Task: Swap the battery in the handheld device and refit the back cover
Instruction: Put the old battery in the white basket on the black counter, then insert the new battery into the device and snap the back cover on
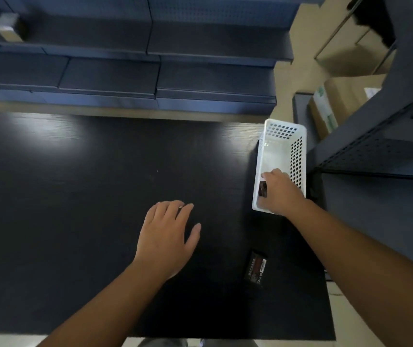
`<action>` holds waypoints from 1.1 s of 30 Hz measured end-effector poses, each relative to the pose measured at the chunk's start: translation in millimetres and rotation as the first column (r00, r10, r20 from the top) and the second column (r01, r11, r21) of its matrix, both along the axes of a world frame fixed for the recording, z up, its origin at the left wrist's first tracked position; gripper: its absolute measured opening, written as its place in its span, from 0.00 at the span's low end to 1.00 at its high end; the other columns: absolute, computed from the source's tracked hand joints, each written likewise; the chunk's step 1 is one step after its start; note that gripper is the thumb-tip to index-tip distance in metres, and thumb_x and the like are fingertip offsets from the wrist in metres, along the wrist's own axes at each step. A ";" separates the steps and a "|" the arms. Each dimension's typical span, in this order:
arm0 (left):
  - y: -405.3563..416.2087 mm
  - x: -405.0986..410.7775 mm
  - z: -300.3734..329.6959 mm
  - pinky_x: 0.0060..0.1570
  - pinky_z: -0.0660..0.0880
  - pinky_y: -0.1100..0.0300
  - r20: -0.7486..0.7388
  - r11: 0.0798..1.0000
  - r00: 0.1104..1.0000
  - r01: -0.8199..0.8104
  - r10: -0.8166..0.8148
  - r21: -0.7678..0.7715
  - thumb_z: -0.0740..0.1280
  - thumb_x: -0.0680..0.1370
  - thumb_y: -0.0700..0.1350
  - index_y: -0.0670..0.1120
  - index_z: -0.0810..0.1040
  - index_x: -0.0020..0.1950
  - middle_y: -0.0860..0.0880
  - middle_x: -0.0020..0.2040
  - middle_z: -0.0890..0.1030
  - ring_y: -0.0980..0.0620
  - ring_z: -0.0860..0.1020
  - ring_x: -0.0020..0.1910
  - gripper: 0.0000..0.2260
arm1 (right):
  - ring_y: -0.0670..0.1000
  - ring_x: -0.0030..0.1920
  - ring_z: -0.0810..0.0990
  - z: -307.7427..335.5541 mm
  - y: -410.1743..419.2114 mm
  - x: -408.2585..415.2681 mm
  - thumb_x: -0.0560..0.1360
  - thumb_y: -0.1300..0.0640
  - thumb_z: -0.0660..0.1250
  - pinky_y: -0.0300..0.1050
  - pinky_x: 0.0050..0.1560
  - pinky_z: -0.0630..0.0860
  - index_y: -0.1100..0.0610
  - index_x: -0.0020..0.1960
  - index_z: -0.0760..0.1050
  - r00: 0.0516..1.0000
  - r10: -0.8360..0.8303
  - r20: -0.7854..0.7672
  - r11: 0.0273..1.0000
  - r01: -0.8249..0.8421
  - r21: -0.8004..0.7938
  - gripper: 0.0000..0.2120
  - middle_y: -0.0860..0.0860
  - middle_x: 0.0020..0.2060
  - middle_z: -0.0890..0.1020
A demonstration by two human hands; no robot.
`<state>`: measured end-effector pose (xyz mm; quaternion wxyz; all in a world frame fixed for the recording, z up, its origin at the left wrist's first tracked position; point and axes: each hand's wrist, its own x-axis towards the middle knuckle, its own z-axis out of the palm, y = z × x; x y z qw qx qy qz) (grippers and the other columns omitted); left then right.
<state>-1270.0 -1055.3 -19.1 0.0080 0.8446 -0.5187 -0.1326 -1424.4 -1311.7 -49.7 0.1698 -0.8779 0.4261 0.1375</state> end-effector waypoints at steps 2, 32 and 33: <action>7.0 5.5 6.6 0.72 0.71 0.46 -0.006 1.000 1.000 0.005 -0.005 0.002 0.59 0.83 0.60 0.47 0.76 0.74 0.48 0.68 0.80 0.46 0.76 0.69 0.26 | 0.58 0.61 0.74 22.7 24.2 -14.2 0.72 0.58 0.75 0.55 0.54 0.79 0.59 0.65 0.75 0.951 -0.047 0.305 0.986 0.093 -0.138 0.22 0.55 0.59 0.76; 273.8 44.5 62.6 0.70 0.73 0.49 0.123 0.910 0.903 -0.404 0.413 -0.093 0.59 0.81 0.64 0.55 0.77 0.74 0.54 0.66 0.82 0.50 0.78 0.67 0.25 | 0.53 0.71 0.65 116.8 270.9 82.7 0.78 0.50 0.70 0.47 0.63 0.77 0.51 0.77 0.63 0.682 0.731 0.017 0.679 -0.725 -0.115 0.30 0.52 0.70 0.63; 290.8 50.7 65.9 0.69 0.74 0.49 0.118 0.895 0.889 -0.431 0.443 -0.112 0.60 0.81 0.64 0.55 0.77 0.73 0.54 0.65 0.82 0.50 0.79 0.66 0.24 | 0.54 0.70 0.65 127.0 289.3 101.1 0.78 0.51 0.70 0.48 0.63 0.77 0.51 0.76 0.64 0.653 0.757 0.002 0.649 -0.752 -0.119 0.30 0.53 0.70 0.64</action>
